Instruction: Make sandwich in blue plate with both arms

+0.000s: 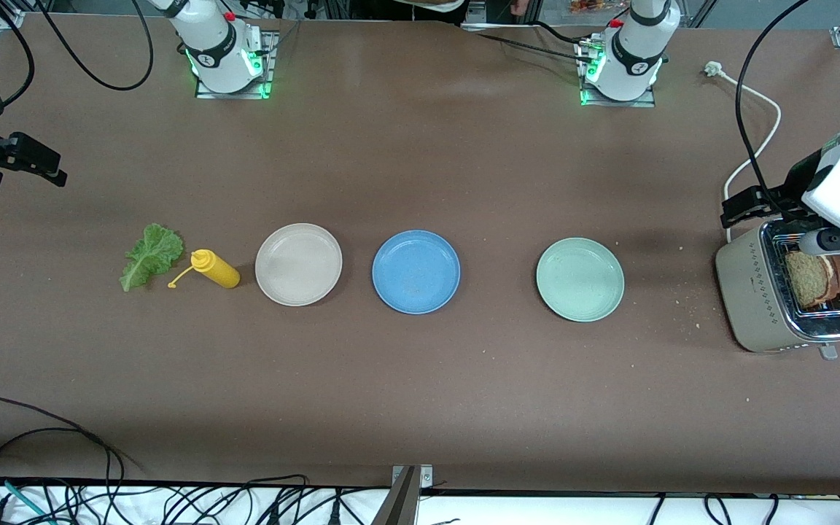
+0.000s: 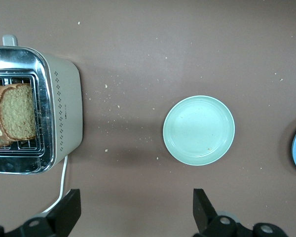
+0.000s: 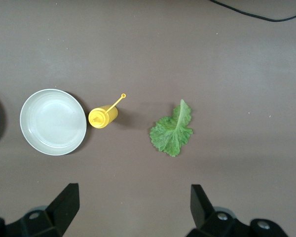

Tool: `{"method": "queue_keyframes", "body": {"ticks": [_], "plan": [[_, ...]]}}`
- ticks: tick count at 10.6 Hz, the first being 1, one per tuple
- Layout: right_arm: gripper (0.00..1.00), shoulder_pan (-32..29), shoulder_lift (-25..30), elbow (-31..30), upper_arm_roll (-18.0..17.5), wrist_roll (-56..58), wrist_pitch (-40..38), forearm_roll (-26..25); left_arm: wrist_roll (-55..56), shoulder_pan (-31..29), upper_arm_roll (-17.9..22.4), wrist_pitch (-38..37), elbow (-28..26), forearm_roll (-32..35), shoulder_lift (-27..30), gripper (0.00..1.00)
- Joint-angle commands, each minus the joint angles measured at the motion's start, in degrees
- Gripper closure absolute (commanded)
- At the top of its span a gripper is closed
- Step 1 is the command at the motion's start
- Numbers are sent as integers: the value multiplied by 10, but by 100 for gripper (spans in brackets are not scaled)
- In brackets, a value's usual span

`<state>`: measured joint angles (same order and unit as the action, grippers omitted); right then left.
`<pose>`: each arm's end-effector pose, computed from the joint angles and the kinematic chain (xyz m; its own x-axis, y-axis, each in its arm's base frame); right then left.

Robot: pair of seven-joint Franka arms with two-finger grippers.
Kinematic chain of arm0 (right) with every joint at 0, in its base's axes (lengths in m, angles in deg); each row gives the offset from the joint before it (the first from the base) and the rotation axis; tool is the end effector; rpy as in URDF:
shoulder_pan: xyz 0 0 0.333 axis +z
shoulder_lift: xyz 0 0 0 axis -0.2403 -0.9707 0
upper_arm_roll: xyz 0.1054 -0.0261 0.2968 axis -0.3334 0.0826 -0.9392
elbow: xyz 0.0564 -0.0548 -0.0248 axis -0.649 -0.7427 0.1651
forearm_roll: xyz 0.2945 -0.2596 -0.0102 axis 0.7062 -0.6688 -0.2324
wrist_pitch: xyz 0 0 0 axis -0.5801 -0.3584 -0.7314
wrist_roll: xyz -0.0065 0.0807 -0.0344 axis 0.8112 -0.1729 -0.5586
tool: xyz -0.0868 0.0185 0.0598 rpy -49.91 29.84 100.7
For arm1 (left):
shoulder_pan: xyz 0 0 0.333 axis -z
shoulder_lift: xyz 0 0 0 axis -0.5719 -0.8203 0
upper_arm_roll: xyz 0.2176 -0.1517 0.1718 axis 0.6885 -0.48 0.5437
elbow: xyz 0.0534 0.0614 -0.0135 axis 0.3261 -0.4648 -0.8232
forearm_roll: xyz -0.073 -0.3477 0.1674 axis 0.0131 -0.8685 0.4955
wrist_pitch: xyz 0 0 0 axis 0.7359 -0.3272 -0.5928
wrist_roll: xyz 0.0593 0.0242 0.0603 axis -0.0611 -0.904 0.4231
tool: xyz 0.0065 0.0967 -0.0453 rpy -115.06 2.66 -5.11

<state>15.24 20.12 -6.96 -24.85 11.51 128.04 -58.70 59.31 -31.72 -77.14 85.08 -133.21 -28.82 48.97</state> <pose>0.5575 -0.0251 0.6061 1.0000 0.0041 0.0030 0.0041 -1.0000 0.0030 0.5962 -0.0179 0.5678 0.9926 0.0996 -0.0696 0.0995 -0.9950 -0.0047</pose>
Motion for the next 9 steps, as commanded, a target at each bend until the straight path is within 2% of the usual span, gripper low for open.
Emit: {"method": "queue_keyframes", "body": {"ticks": [1,9], "plan": [[0,-1,6,6,-4,-3,-11,10,-18,4,11,2,-8,-11,10,0],[0,-1,3,6,-4,-2,-6,9,-19,5,19,-1,-11,-12,2,0]]}}
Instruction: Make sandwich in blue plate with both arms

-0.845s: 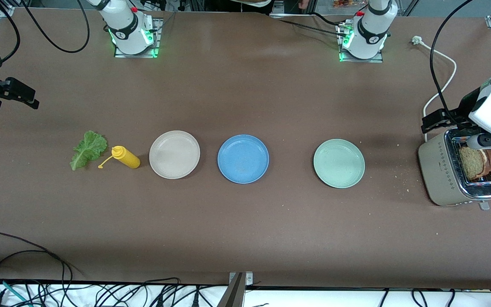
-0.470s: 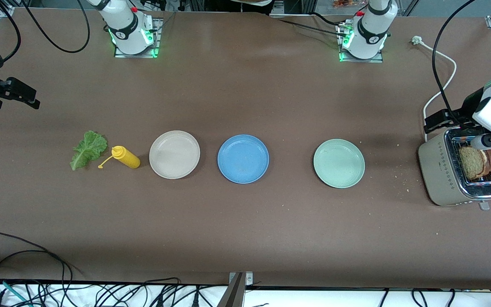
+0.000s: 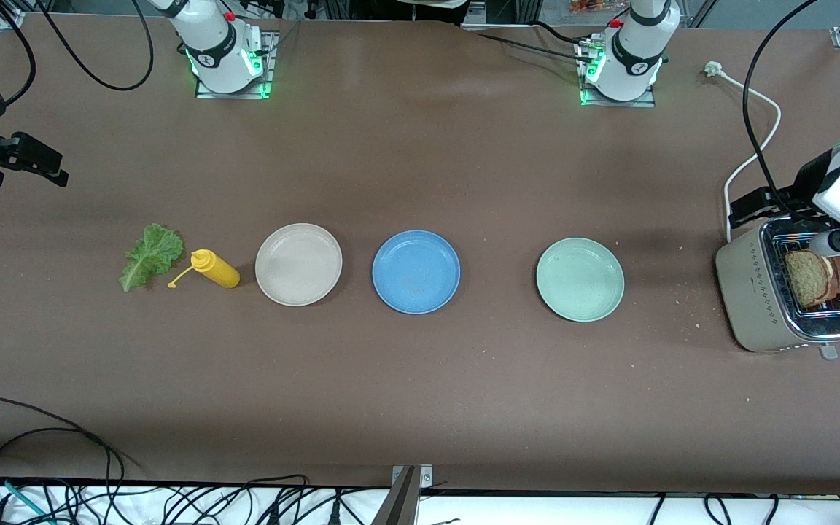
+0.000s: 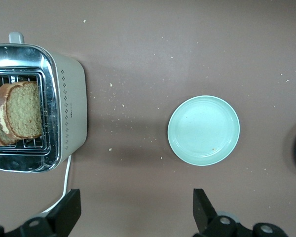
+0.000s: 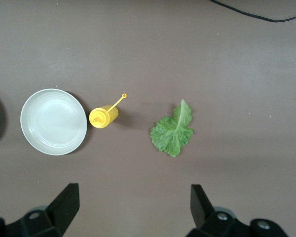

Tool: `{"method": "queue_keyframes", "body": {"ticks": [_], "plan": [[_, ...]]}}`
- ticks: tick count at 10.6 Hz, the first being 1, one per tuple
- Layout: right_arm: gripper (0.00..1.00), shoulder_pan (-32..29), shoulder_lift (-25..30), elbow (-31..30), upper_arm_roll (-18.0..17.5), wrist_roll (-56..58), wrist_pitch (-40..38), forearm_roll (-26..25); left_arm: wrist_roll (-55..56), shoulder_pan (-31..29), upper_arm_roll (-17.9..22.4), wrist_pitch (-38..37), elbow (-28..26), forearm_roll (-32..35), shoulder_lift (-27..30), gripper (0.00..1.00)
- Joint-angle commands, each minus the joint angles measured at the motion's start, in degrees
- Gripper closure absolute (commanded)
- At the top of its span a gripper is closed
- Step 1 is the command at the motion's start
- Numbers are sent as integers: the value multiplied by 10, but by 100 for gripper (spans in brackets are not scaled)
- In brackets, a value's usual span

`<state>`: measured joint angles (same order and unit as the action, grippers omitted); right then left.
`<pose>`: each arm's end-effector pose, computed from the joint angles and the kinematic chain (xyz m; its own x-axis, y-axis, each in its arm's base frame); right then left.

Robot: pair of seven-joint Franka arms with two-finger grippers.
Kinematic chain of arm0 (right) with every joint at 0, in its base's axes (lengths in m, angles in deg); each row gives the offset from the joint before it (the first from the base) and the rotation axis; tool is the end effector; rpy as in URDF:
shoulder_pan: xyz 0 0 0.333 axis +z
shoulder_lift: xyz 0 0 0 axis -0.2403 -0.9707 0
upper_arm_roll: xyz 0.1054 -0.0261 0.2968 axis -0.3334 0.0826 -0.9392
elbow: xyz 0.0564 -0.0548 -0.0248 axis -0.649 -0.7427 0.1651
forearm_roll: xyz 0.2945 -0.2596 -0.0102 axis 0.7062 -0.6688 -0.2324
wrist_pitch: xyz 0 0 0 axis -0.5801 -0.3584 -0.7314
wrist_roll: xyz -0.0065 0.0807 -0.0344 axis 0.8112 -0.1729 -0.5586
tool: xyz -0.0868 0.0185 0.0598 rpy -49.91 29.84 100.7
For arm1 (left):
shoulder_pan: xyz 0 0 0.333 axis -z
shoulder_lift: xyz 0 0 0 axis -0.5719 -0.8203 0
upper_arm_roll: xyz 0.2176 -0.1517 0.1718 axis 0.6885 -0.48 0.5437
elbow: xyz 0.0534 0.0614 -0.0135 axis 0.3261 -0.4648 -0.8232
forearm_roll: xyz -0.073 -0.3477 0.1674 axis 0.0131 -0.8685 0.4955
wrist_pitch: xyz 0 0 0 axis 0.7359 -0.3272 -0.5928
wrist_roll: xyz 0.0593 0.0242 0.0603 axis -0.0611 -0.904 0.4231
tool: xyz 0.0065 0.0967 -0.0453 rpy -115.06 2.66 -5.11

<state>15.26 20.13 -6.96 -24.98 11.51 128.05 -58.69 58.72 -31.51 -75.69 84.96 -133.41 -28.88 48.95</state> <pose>0.5576 -0.0236 0.6063 1.0000 0.0067 0.0033 0.0067 -1.0000 0.0028 0.5960 -0.0061 0.5658 0.9910 0.1109 -0.0750 0.1107 -0.9938 -0.0071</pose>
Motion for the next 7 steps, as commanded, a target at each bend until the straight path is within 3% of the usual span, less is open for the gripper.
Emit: {"method": "queue_keyframes", "body": {"ticks": [1,7], "plan": [[0,0,3,6,-3,-2,-8,3,-14,2,4,0,-8,-12,-6,0],[0,-2,-3,25,1,-2,-7,3,-15,-3,3,0,-3,-19,-8,0]]}}
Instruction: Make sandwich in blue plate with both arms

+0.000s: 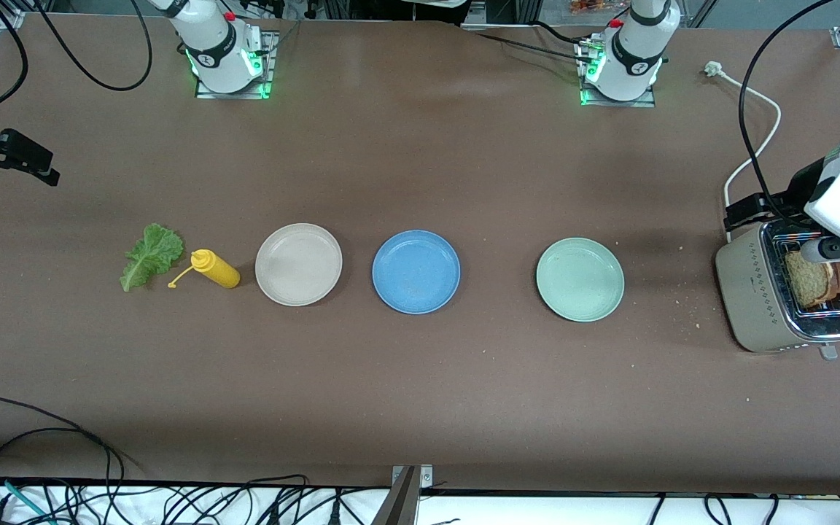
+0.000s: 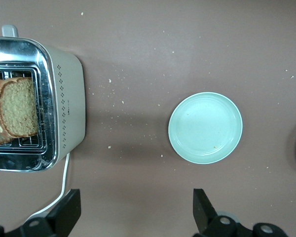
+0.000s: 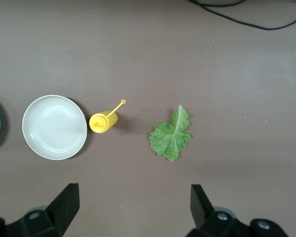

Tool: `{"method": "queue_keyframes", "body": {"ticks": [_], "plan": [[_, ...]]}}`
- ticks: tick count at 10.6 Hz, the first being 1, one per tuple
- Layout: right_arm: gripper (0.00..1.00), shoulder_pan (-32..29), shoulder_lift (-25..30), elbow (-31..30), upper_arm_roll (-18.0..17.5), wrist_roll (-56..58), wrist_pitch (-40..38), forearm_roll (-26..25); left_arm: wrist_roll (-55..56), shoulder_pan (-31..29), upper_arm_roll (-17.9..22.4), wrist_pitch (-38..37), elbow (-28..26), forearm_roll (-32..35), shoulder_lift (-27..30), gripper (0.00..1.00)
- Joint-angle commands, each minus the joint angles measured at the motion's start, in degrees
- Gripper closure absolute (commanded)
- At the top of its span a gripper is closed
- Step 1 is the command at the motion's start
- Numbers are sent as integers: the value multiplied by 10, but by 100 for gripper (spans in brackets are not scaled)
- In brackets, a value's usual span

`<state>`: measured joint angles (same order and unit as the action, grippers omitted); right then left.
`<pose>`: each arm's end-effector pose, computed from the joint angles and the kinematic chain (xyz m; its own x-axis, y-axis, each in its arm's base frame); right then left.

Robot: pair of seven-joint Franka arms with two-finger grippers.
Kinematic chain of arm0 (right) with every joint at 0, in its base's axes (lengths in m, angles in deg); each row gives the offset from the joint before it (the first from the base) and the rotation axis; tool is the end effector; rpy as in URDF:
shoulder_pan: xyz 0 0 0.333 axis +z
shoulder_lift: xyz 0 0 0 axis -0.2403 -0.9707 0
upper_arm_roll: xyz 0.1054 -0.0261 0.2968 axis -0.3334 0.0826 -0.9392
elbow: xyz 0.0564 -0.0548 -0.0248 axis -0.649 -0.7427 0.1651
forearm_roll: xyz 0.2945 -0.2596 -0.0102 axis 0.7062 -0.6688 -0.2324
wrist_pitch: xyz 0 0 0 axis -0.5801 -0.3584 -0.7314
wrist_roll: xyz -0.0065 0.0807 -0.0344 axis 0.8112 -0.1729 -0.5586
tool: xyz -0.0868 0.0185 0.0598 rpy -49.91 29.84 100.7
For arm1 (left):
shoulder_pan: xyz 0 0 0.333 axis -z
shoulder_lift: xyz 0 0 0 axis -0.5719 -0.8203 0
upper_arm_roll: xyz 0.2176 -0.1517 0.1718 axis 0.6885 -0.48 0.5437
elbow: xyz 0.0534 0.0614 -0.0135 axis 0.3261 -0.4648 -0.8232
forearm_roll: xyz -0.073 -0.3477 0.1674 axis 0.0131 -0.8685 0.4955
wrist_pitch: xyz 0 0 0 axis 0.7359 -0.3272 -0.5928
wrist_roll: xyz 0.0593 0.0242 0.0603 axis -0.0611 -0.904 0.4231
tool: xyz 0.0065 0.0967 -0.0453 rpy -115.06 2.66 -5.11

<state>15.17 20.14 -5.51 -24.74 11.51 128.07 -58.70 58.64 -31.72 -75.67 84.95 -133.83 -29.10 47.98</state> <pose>0.5584 -0.0269 0.6184 0.9996 0.0010 0.0291 0.0008 -1.0000 0.0042 0.5993 -0.0043 0.5523 0.9885 0.1137 -0.0995 0.1136 -0.9935 -0.0070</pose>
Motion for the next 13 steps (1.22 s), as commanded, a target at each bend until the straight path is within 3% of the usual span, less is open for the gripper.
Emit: {"method": "queue_keyframes", "body": {"ticks": [1,13], "plan": [[0,-2,-4,10,1,-2,-9,5,-14,0,3,1,2,-17,1,0],[0,-2,-7,14,-1,-2,1,4,-14,4,3,1,1,-16,-5,0]]}}
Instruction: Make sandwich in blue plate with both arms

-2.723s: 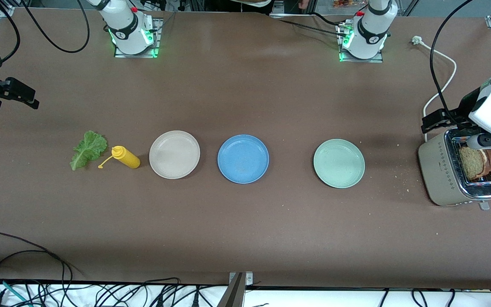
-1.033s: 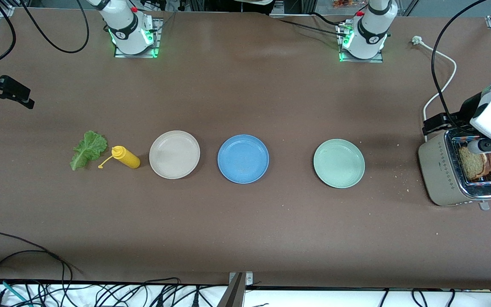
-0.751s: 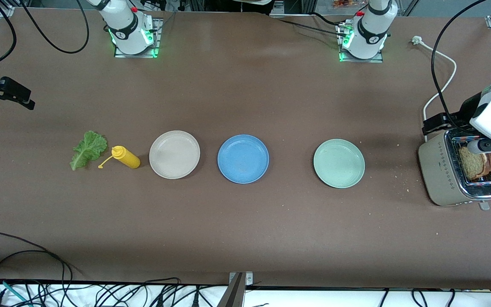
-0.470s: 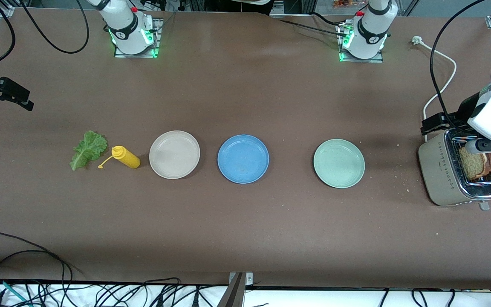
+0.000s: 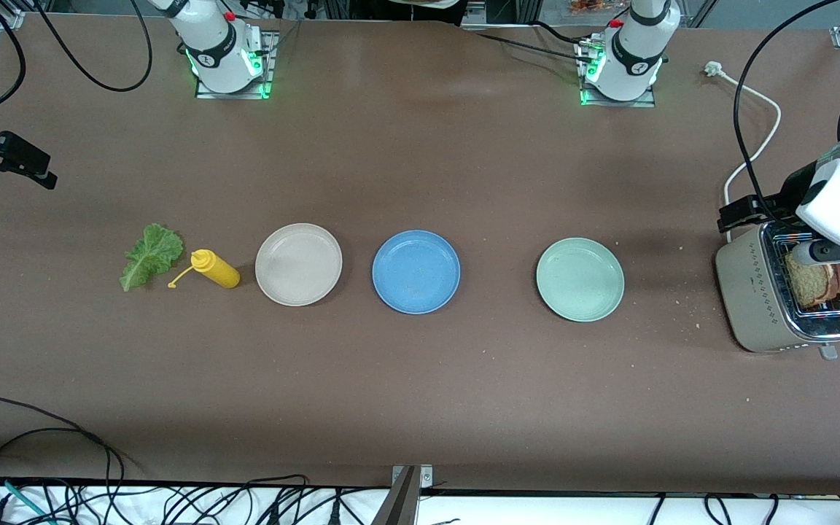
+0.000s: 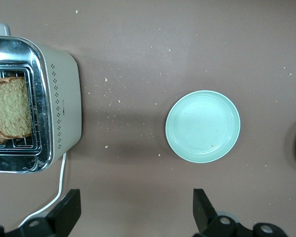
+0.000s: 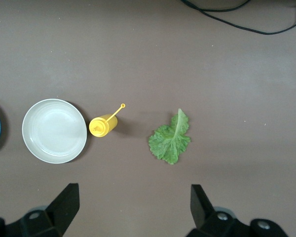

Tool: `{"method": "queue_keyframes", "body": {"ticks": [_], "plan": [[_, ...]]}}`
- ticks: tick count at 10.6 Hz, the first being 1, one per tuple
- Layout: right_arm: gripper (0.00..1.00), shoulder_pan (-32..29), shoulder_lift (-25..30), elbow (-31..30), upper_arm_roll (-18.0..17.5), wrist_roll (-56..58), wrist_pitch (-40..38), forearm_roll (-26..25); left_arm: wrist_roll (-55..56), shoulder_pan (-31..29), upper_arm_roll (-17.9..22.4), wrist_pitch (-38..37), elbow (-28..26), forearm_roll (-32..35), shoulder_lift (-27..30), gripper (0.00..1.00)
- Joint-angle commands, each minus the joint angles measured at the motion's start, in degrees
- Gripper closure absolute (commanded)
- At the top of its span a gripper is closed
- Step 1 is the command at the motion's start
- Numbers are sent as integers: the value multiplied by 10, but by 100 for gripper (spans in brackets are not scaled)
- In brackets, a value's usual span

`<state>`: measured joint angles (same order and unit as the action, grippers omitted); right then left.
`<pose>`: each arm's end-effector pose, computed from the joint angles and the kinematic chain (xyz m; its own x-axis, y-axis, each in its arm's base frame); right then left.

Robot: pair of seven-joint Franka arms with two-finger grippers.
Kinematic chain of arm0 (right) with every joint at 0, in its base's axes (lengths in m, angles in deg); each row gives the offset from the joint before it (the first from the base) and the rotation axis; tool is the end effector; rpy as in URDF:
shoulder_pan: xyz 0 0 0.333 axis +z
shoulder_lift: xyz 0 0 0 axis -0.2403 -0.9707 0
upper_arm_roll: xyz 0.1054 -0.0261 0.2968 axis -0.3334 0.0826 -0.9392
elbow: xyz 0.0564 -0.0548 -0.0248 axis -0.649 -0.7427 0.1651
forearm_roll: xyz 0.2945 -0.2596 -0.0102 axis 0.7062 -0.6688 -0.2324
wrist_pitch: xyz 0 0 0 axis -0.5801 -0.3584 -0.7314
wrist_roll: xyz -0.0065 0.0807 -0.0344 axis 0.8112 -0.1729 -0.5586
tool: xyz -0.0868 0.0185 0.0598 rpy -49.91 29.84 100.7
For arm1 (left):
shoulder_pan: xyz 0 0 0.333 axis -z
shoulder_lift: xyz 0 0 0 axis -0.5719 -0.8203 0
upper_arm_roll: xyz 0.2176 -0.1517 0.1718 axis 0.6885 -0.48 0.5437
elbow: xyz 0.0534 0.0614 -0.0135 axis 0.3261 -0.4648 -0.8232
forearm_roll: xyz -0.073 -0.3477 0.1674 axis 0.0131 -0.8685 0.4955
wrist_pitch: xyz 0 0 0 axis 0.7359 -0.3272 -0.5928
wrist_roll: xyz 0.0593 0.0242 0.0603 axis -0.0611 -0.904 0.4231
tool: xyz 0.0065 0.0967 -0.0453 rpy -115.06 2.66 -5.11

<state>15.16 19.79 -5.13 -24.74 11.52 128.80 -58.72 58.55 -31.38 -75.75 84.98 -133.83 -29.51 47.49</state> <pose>0.5616 -0.0271 0.6194 0.9991 0.0011 0.0423 0.0008 -1.0000 0.0057 0.6011 -0.0095 0.5472 0.9886 0.1051 -0.1082 0.1056 -0.9944 -0.0009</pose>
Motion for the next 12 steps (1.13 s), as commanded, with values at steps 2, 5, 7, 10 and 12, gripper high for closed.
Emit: {"method": "queue_keyframes", "body": {"ticks": [2,5,7,10,12], "plan": [[0,-1,-2,11,-1,-2,-5,4,-12,0,4,1,2,-12,0,0],[0,-2,-2,11,-1,-2,-5,4,-13,-2,4,1,-1,-13,1,0],[0,-2,-2,11,-1,-2,-5,4,-14,-5,4,1,-2,-13,1,0],[0,-2,-3,11,-1,-2,-6,5,-24,-8,4,1,-1,-12,0,0],[0,-2,-3,9,-1,-2,-7,5,-24,-8,5,1,-2,-12,1,0]]}}
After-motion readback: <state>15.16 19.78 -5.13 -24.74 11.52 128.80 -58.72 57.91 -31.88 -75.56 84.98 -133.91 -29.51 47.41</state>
